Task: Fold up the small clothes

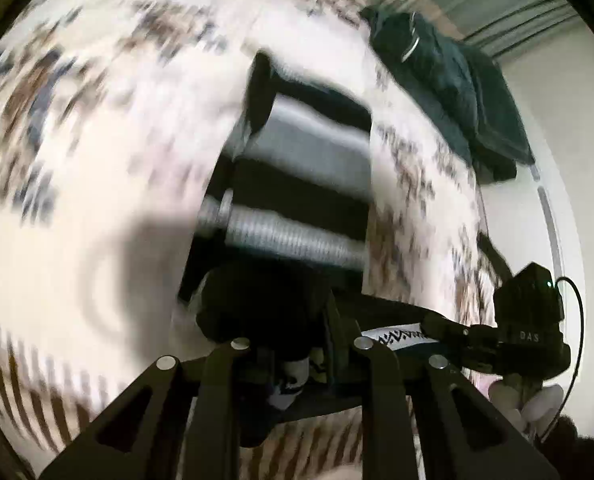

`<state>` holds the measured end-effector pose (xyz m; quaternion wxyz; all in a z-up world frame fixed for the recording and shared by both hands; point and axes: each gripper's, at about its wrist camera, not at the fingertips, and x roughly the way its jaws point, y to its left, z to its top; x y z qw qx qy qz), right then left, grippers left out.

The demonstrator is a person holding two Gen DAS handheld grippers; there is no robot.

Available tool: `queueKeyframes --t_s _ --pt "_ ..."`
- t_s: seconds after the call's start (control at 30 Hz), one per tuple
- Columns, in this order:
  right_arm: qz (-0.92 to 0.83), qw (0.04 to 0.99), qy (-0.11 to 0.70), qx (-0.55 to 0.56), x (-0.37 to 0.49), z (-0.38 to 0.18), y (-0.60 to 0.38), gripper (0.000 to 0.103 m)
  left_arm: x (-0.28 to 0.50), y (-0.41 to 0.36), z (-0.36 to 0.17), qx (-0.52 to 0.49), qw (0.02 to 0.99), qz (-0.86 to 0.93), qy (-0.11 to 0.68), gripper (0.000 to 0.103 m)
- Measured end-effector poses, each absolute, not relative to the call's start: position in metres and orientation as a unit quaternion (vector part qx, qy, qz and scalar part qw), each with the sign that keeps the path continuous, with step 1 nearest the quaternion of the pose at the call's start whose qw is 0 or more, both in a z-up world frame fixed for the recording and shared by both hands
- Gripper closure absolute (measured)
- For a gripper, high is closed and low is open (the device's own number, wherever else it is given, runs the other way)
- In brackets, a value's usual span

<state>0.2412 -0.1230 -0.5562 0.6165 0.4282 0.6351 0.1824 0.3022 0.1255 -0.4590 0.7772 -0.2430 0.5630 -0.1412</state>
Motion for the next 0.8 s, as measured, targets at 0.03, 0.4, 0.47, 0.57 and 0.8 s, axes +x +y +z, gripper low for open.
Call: queueKeyframes --t_s 0.03,0.4,0.47,0.57,0.8 --pt "0.177 0.623 0.626 0.435 0.263 -0.552 -0.123 0.086 0.329 0.125 -0.458 -0.251 0.780 -0.145 0.554 0.089" --pt "0.125 0.669 0.581 0.446 0.476 -0.556 -0.172 0.084 0.538 0.121 -0.490 -0.274 0.778 -0.152 0.544 0.085" --pt "0.112 0.653 0.580 0.474 0.500 -0.568 -0.180 0.082 0.558 0.124 -0.499 -0.290 0.768 -0.146 0.552 0.084" --pt "0.097 0.642 0.575 0.497 0.524 -0.575 -0.193 0.074 0.574 0.124 -0.512 -0.303 0.754 -0.139 0.565 0.084" --pt "0.083 0.682 0.575 0.445 0.541 -0.573 -0.191 0.031 0.591 0.111 -0.532 -0.278 0.752 -0.132 0.584 0.058"
